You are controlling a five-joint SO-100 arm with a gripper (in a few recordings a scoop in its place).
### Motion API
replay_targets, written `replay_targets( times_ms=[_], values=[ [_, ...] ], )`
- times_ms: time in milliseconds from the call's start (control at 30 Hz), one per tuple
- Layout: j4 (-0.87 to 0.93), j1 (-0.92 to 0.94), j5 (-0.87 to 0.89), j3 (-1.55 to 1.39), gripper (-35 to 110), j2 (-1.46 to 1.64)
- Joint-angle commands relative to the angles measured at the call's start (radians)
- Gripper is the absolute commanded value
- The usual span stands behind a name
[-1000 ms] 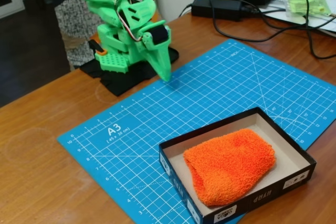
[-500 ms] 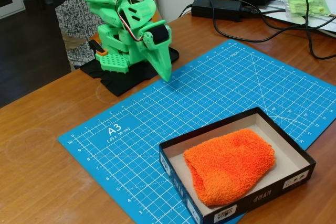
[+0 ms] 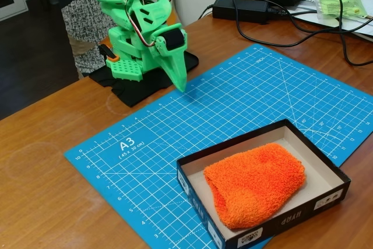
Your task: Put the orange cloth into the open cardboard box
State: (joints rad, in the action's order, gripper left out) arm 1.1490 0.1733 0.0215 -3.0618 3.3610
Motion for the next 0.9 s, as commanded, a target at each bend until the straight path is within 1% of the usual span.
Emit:
replay_targets(
  times_ms=[0, 867],
  values=[
    [0.005, 0.015, 0.009, -0.002, -1, 0.012],
    [0.005, 0.008, 0.005, -0.002, -1, 0.012]
  ],
)
